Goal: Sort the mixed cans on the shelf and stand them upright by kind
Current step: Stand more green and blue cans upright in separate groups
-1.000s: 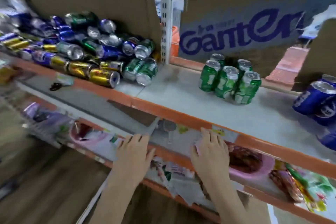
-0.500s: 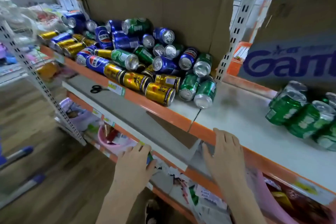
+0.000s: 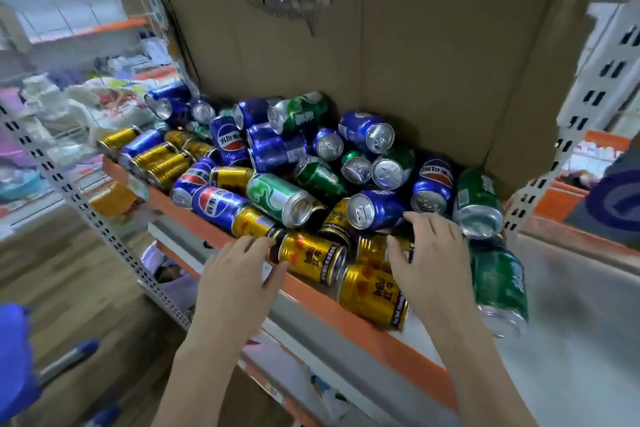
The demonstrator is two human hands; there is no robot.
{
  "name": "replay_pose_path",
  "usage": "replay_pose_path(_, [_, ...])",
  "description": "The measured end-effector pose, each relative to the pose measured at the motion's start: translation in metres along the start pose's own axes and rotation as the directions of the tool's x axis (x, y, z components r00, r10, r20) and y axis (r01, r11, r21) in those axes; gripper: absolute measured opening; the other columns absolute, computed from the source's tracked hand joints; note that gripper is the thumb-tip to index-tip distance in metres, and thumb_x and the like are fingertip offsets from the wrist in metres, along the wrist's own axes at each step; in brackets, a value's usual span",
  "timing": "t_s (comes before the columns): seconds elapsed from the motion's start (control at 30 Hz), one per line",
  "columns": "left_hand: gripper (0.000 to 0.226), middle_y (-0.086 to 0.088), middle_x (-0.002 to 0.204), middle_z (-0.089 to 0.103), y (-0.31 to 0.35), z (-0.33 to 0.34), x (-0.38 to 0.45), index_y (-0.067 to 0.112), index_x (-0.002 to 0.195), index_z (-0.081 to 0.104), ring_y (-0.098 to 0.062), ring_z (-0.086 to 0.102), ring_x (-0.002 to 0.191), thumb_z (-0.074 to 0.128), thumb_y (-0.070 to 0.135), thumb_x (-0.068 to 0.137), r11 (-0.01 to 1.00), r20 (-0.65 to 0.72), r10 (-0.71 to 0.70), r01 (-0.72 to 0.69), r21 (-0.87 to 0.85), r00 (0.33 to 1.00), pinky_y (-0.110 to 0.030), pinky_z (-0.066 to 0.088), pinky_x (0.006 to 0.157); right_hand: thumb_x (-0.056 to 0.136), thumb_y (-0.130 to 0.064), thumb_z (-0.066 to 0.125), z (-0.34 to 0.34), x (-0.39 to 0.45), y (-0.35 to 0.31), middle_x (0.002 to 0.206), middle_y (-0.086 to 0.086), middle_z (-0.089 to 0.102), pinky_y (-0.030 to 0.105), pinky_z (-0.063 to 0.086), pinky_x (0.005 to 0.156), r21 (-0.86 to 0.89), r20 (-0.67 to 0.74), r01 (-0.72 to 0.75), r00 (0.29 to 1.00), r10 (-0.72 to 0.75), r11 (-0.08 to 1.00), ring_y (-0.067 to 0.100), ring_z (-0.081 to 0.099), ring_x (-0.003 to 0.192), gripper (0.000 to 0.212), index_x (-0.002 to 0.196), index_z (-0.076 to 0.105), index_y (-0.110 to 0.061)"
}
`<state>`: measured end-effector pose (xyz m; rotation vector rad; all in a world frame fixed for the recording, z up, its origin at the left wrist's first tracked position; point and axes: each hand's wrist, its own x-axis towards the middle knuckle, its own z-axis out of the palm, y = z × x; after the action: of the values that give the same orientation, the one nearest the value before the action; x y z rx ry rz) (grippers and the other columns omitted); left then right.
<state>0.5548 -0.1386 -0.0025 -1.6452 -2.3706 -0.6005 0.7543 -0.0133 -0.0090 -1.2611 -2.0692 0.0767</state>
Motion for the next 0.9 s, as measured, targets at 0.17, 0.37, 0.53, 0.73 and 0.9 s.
replay_pose_path(0.17, [0.031,0.000,0.089,0.067,-0.027,0.005,0.021,0.015,0.102,0.067,-0.023,0.063,0.078,0.072,0.035,0.079,0.999,0.015,-0.054,0.054,0.000,0.998,-0.037,0.050,0.071,0.082,-0.022,0.066,0.014,0.034,-0.008,0.112,0.011,0.062,0.042,0.044,0.091,0.006,0.049,-0.005,0.999,0.005,1.000,0.030,0.054,0.109,0.038,0.116,0.061,-0.006])
replay_pose_path(0.37, [0.030,-0.002,0.084,0.068,-0.058,0.008,0.055,0.011,0.100,0.069,-0.026,0.064,0.074,0.069,0.034,0.081,0.997,-0.046,-0.058,0.056,-0.044,0.997,-0.038,0.054,0.063,0.082,-0.021,0.067,0.024,0.078,-0.023,0.110,0.010,0.062,0.041,0.043,0.090,-0.037,0.033,0.059,0.998,-0.057,0.998,0.031,0.053,0.107,0.036,0.115,0.060,-0.006])
replay_pose_path(0.53, [0.037,-0.004,0.082,0.068,-0.088,0.012,0.102,0.009,0.094,0.070,-0.029,0.063,0.068,0.059,0.039,0.074,0.999,-0.083,0.016,-0.018,-0.032,0.996,-0.037,0.051,0.056,0.078,-0.020,0.072,0.045,0.111,-0.055,0.107,0.012,0.063,0.043,0.048,0.083,-0.106,-0.012,0.169,0.985,-0.171,0.980,0.033,0.056,0.104,0.039,0.112,0.062,-0.004])
replay_pose_path(0.73, [0.030,-0.002,0.076,0.065,-0.135,0.014,0.162,0.012,0.089,0.069,-0.027,0.061,0.060,0.064,0.039,0.077,0.983,-0.117,0.167,-0.175,-0.062,0.979,-0.036,0.052,0.050,0.078,-0.020,0.072,0.080,0.154,-0.092,0.105,0.014,0.064,0.044,0.048,0.088,-0.234,-0.069,0.157,0.982,-0.178,0.959,0.034,0.058,0.102,0.038,0.111,0.063,-0.002])
replay_pose_path(0.9, [0.031,-0.001,0.073,0.064,-0.189,0.010,0.202,0.012,0.088,0.070,-0.024,0.062,0.059,0.083,0.029,0.066,0.980,-0.052,0.196,-0.196,0.020,0.979,-0.033,0.051,0.046,0.074,-0.022,0.074,0.113,0.186,-0.122,0.105,0.013,0.064,0.046,0.049,0.085,-0.306,-0.032,0.144,0.986,-0.161,0.941,0.034,0.059,0.102,0.038,0.106,0.065,-0.004])
